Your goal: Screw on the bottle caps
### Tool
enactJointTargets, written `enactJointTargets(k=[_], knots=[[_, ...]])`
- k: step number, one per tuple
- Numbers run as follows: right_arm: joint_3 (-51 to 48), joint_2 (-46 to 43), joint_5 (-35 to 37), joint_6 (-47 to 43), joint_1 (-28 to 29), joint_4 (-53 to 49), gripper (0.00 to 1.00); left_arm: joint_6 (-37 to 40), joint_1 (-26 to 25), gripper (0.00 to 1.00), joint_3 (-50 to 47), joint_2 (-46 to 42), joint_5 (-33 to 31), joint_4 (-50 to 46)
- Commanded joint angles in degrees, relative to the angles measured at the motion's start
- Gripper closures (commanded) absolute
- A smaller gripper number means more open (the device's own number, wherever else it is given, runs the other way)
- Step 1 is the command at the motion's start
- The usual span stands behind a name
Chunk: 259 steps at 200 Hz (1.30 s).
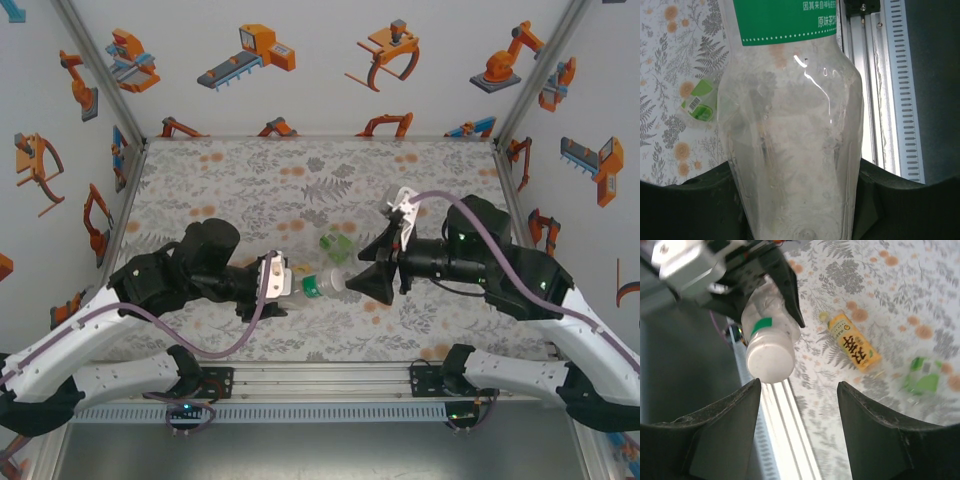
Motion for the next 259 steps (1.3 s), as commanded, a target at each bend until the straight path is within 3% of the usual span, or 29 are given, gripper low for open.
enactJointTargets(k=[1,40,114,259], knots=[[1.3,0.2,-10.1,-19.1,0.2,0.1,0.41,-0.2,-0.2,1.0,-0.6,-0.9,2.7,1.1],[2.2,2.3,-14.2,-23.3,0.3,2.2,0.41,-0.8,-0.3,1.0,-1.0,-1.5,3.4,1.1],[1.1,4.1,-18.2,-21.7,0.4,6.4,0.44,-1.3,-0.3,1.0,-1.0,-1.7,2.4,0.7],[-2.1,3.9,-16.6,-19.5,0.8,8.8,0.51,-0.8,-0.3,1.0,-0.4,-1.2,1.4,0.8]])
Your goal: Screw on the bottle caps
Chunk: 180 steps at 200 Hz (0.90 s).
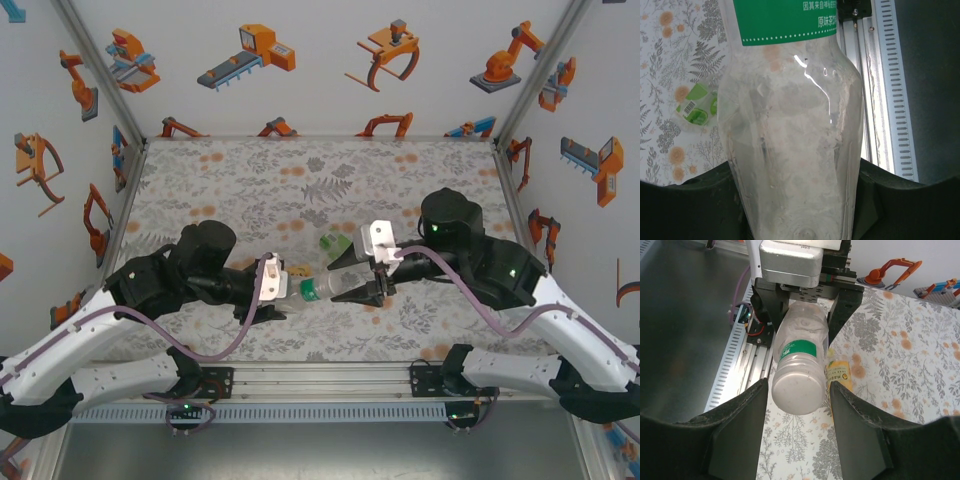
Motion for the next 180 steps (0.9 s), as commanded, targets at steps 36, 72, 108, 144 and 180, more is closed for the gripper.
enactJointTargets(k=[36,72,108,144,180], knots=[[-1.1,-0.6,1.1,2.2,0.4,3.3,0.67,-0.5,-0.3,1.0,0.0,-0.5,0.1,0.7],[-2.0,-0.8,4.3,13.3,0.5,5.5,0.83,-0.4,-0.3,1.0,0.0,-0.4,-1.0,0.7],[-3.6,-0.5,14.7,39.9,0.5,6.4,0.96,0.1,-0.3,1.0,0.0,-0.4,-2.3,0.8],[-2.2,2.8,23.7,73.0,0.5,0.7,1.0,0.8,-0.3,1.0,-0.1,0.6,-3.8,1.8],[-8.3,2.5,25.1,104.5,0.0,1.2,1.0,1.0,-0.3,1.0,-0.7,0.6,-5.0,3.7]])
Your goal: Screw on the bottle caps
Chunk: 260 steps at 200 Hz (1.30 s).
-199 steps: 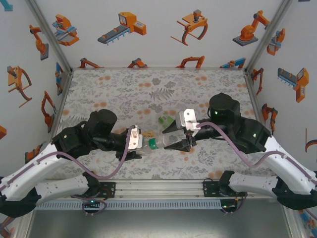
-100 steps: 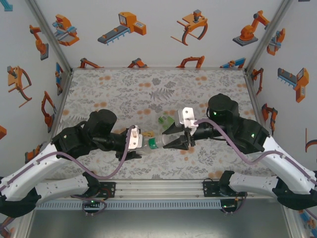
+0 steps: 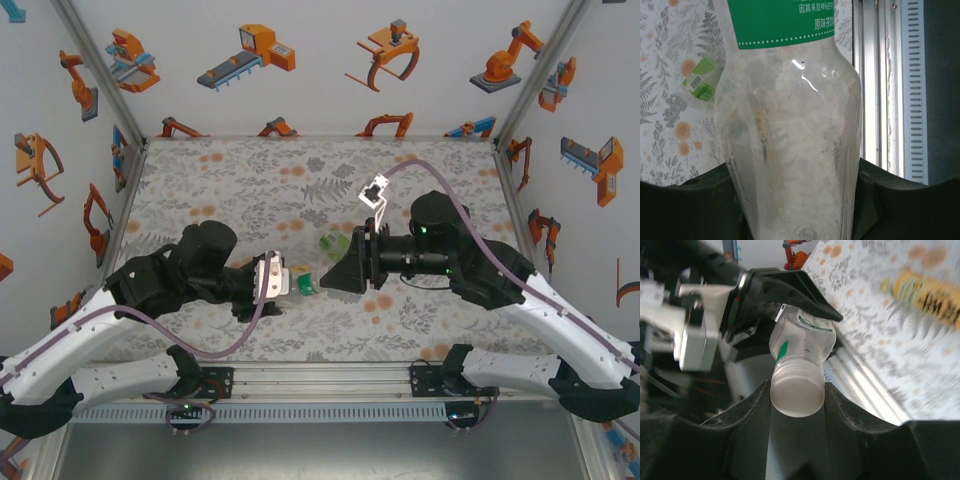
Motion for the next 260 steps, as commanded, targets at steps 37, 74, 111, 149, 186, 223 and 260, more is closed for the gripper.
enactJointTargets(k=[37,74,111,149,186,223,260], knots=[[-9.0,-2.2,7.5,34.1,0.0,8.4,0.84,1.2,-0.4,1.0,-0.6,0.8,0.9,6.3],[-2.0,-0.2,7.7,23.9,0.0,1.2,0.61,1.4,-0.4,1.0,-0.6,0.7,1.3,6.0],[2.2,-0.3,9.3,12.8,-0.1,-2.5,0.43,1.3,-0.4,1.0,-0.5,0.8,3.3,6.2],[7.3,0.1,10.3,-2.3,-0.1,-6.0,0.33,1.4,-0.4,1.0,0.2,1.4,4.2,6.3],[11.7,0.6,11.7,-17.9,-0.1,-7.8,0.33,1.6,-0.4,1.0,0.6,1.6,4.4,6.3],[17.1,1.9,10.3,-34.3,-0.2,-9.9,0.32,0.9,-0.4,1.0,0.7,1.7,5.4,6.2],[18.4,2.3,1.9,-45.4,-0.1,-10.1,0.36,0.2,-0.4,1.0,0.3,0.9,5.9,6.1]])
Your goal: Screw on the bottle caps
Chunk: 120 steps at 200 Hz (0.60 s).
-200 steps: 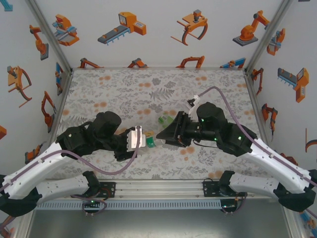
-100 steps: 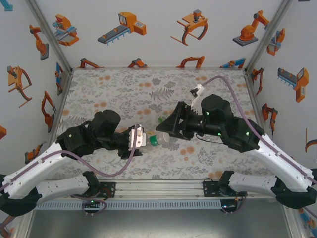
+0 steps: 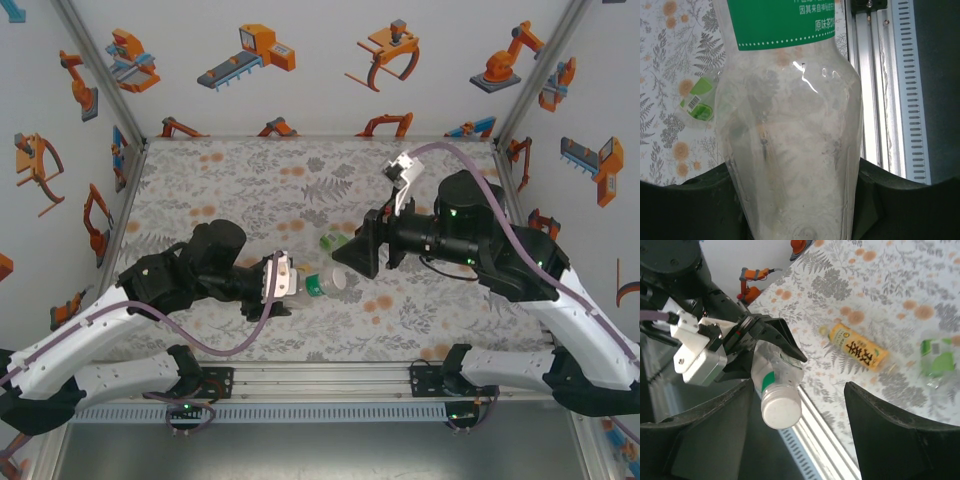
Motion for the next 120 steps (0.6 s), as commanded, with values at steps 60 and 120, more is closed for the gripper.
enactJointTargets(k=[60,120], knots=[[0.6,-0.6,-16.7,-32.2,0.1,-0.9,0.53,-1.1,-0.3,1.0,1.5,-1.1,3.1,1.1],[-4.5,-1.6,-26.5,-41.7,0.1,2.3,0.39,-1.9,-0.3,1.0,2.1,-1.8,4.9,2.0]])
